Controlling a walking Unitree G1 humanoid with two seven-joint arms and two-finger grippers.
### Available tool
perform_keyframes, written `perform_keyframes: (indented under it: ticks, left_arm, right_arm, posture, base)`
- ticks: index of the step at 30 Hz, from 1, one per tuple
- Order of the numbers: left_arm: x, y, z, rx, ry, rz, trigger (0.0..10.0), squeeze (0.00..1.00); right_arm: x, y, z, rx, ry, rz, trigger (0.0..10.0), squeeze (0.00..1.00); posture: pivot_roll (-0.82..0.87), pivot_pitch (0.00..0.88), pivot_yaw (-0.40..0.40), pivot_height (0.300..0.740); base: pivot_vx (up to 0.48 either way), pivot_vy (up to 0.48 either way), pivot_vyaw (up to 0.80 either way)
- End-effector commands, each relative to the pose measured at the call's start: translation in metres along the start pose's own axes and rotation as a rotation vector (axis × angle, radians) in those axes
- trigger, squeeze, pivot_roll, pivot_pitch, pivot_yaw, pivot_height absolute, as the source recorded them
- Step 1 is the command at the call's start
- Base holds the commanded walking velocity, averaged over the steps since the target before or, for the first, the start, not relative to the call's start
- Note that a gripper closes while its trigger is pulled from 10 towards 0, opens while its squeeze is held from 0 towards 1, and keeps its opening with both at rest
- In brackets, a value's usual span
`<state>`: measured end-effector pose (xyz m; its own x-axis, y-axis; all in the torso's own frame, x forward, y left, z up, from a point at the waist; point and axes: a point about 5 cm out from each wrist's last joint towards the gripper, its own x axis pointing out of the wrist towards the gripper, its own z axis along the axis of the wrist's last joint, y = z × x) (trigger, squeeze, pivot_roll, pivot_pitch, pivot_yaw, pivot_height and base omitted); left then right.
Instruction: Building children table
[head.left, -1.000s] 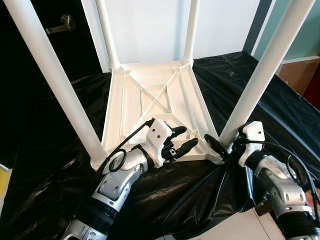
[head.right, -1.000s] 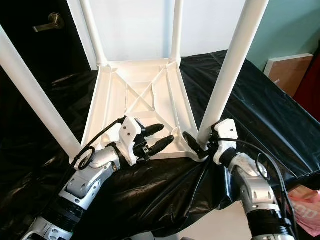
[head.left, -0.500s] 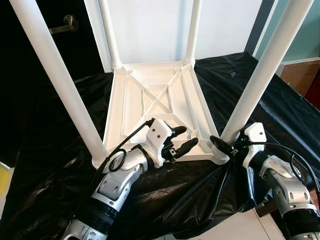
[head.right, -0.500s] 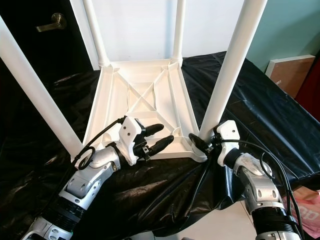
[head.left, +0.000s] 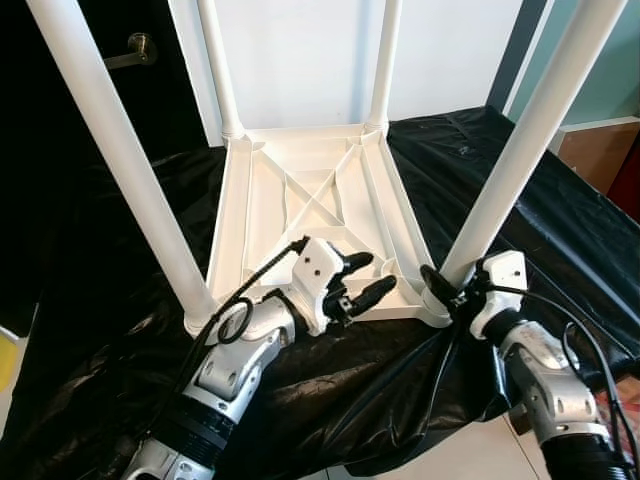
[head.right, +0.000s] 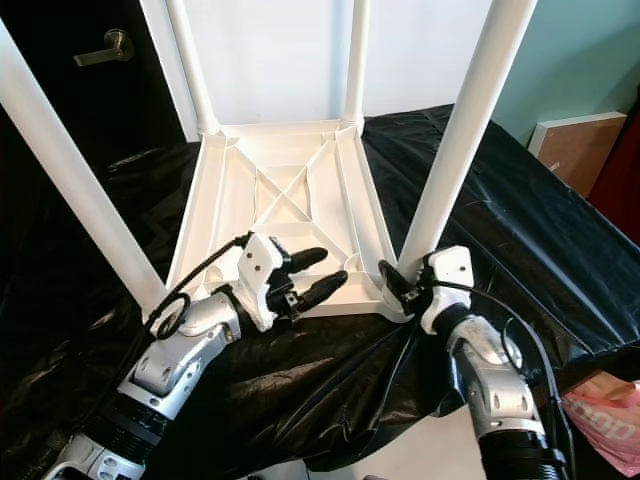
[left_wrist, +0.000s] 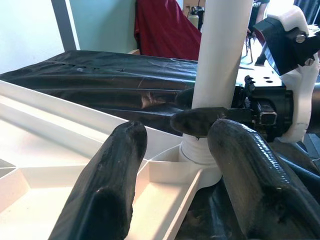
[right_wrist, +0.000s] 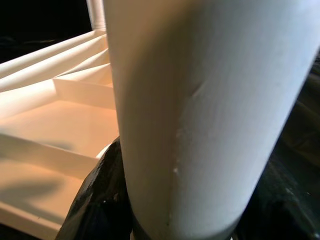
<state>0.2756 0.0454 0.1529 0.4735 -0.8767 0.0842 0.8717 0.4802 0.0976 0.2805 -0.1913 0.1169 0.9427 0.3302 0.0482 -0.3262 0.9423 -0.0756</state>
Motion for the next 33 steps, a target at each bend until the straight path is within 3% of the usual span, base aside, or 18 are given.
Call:
perform_keyframes:
  ticks: [1, 8, 10, 12, 14, 19, 32, 33]
  left_arm:
    - [-0.001, -0.005, -0.002, -0.007, 0.012, -0.089, 10.0, 0.00]
    - [-0.001, -0.006, -0.002, -0.010, 0.012, -0.090, 10.0, 0.00]
    - [-0.001, -0.006, -0.002, -0.012, 0.011, -0.090, 10.0, 0.00]
    - [-0.001, -0.006, -0.002, -0.012, 0.011, -0.090, 10.0, 0.00]
    - [0.000, -0.007, -0.002, -0.013, 0.009, -0.091, 10.0, 0.00]
    - [0.001, -0.006, -0.002, -0.012, 0.007, -0.090, 10.0, 0.00]
    - [0.002, -0.008, -0.003, -0.014, 0.002, -0.087, 10.0, 0.00]
    - [0.001, -0.008, -0.003, -0.013, 0.003, -0.085, 10.0, 0.00]
  right_arm:
    - [-0.003, 0.000, -0.007, 0.003, 0.032, -0.065, 10.0, 0.00]
    - [-0.004, 0.009, -0.011, 0.042, 0.038, -0.256, 10.0, 0.00]
    - [-0.005, 0.012, -0.014, 0.067, 0.053, -0.422, 10.0, 0.00]
    - [-0.005, 0.012, -0.014, 0.067, 0.053, -0.422, 10.0, 0.00]
    - [-0.005, 0.015, -0.017, 0.082, 0.071, -0.533, 10.0, 0.00]
    - [0.000, 0.027, -0.015, 0.107, 0.058, -0.556, 10.0, 0.00]
    - [0.004, 0.033, -0.008, 0.082, 0.023, -0.533, 10.0, 0.00]
    - [0.005, 0.033, -0.006, 0.076, 0.009, -0.523, 10.0, 1.00]
  posture:
    - [-0.05, 0.015, -0.002, 0.740]
    - [-0.05, 0.019, -0.004, 0.740]
    - [-0.04, 0.019, -0.004, 0.740]
    - [-0.04, 0.019, -0.004, 0.740]
    - [-0.04, 0.018, -0.004, 0.740]
    - [-0.05, 0.015, -0.008, 0.740]
    - [-0.04, 0.004, -0.023, 0.740]
    - [-0.03, 0.000, -0.025, 0.740]
  base:
    - [0.000, 0.000, 0.00]
    - [0.000, 0.000, 0.00]
    - [0.000, 0.000, 0.00]
    - [0.000, 0.000, 0.00]
    - [0.000, 0.000, 0.00]
    - [0.000, 0.000, 0.00]
    - [0.000, 0.000, 0.00]
    - [0.000, 0.000, 0.00]
